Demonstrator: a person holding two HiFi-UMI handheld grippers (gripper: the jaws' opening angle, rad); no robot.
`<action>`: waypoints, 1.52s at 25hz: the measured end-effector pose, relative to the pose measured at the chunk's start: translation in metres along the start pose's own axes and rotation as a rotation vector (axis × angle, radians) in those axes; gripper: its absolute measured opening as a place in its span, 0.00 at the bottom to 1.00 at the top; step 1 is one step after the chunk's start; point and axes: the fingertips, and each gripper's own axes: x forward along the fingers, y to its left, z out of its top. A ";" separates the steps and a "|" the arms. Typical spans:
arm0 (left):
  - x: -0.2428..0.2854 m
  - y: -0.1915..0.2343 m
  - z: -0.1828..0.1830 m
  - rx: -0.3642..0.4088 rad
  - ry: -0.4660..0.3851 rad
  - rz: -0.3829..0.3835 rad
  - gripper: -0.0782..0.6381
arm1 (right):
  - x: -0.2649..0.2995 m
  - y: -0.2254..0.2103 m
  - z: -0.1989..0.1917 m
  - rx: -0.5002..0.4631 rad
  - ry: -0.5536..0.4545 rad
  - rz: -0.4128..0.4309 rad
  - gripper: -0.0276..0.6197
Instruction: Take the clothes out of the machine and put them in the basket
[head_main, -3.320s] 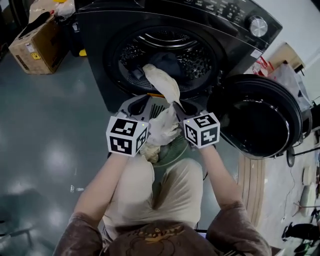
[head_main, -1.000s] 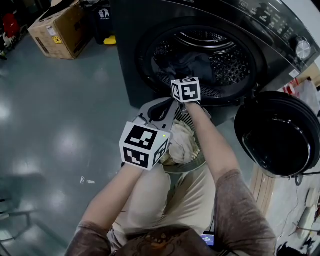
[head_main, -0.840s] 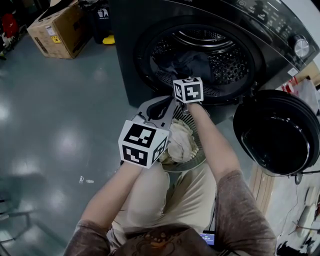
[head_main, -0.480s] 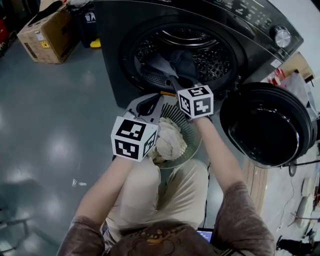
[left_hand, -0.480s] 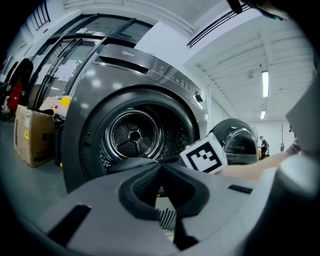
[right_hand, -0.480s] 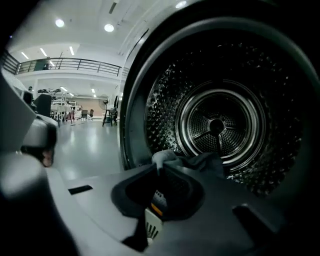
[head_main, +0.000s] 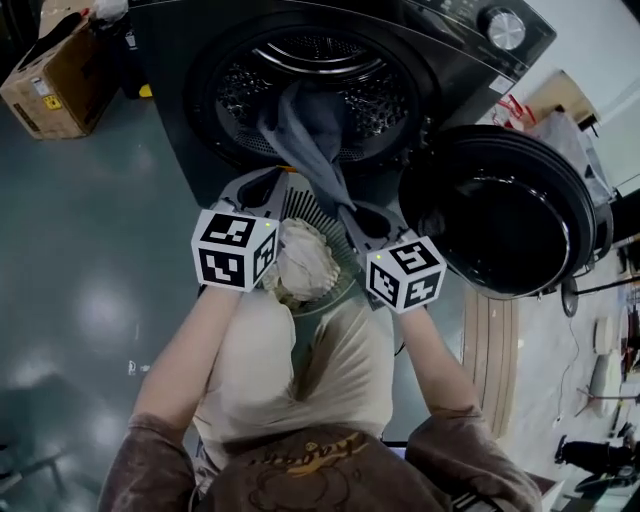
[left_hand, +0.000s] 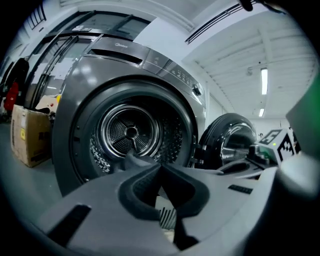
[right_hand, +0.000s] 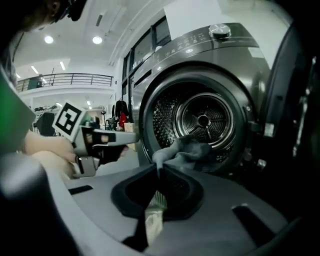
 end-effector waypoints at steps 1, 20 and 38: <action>0.001 -0.001 -0.001 0.001 0.003 -0.001 0.12 | -0.009 0.005 -0.005 0.015 0.002 0.005 0.06; 0.003 -0.006 -0.001 0.001 0.006 -0.003 0.12 | 0.030 -0.006 -0.023 0.014 0.064 -0.007 0.34; -0.015 0.004 0.012 -0.024 -0.038 -0.004 0.12 | 0.242 -0.108 0.004 0.017 0.252 -0.194 0.67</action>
